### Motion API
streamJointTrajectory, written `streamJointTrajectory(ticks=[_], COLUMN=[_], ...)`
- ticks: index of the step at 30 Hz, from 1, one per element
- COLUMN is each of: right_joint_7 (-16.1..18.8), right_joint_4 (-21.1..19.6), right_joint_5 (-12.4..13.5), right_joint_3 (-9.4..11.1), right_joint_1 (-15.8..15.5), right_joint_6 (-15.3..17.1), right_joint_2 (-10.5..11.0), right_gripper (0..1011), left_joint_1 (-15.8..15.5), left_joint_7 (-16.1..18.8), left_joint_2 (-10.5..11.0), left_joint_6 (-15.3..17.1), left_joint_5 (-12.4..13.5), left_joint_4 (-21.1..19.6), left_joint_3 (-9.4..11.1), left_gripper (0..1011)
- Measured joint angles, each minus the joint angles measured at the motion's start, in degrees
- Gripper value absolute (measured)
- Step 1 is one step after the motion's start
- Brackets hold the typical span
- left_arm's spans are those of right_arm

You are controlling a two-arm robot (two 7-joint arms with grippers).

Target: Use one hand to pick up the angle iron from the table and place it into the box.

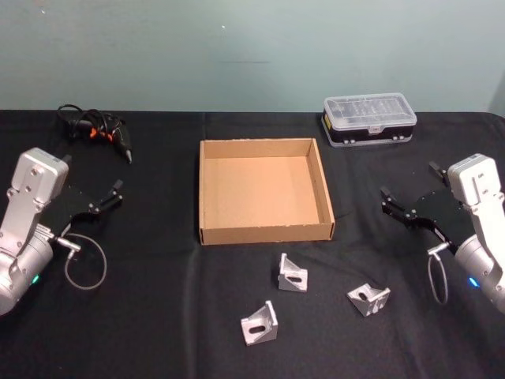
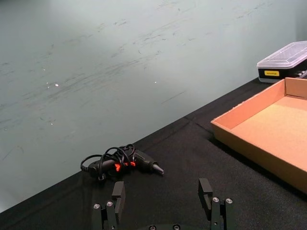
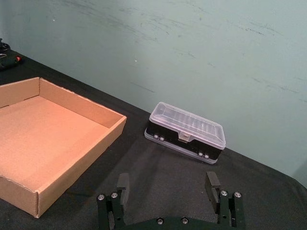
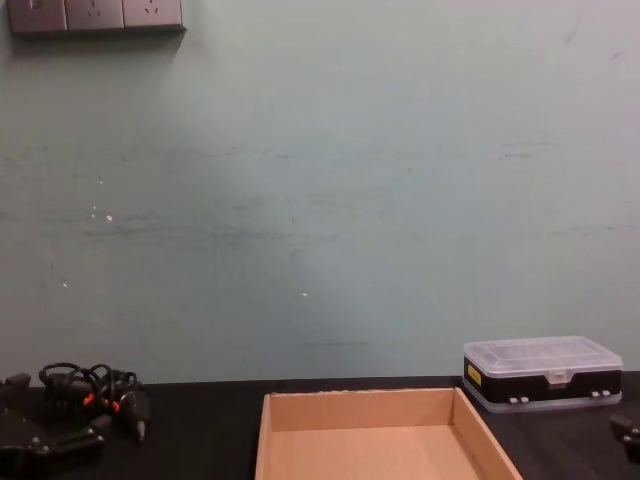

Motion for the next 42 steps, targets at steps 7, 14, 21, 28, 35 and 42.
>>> streamJointTrajectory(ticks=[7,14,21,28,35,42], right_joint_7=[0.00,0.00,0.00,0.00,0.21,1.55], right_joint_4=[0.00,0.00,0.00,0.01,-1.63,-11.63], right_joint_5=[0.00,0.00,0.00,0.00,0.08,2.76], right_joint_3=[0.00,0.00,0.00,0.00,0.50,3.99], right_joint_1=[0.00,0.00,0.00,0.00,-0.73,-6.96], right_joint_6=[0.00,0.00,0.00,0.00,0.52,5.82], right_joint_2=[0.00,0.00,0.00,0.00,0.48,4.80], right_gripper=[1003,1003,1003,1003,1003,1003], left_joint_1=[0.00,0.00,0.00,0.00,0.00,0.00], left_joint_7=[0.00,0.00,0.00,0.00,0.00,0.00], left_joint_2=[0.00,0.00,0.00,0.00,0.00,0.00], left_joint_6=[0.00,0.00,0.00,0.00,0.00,0.00], left_joint_5=[0.00,0.00,0.00,0.00,0.00,0.00], left_joint_4=[0.00,0.00,0.00,0.00,0.00,0.00], left_joint_3=[0.00,0.00,0.00,0.00,0.00,0.00], left_gripper=[1005,1004,1004,1005,1005,1005])
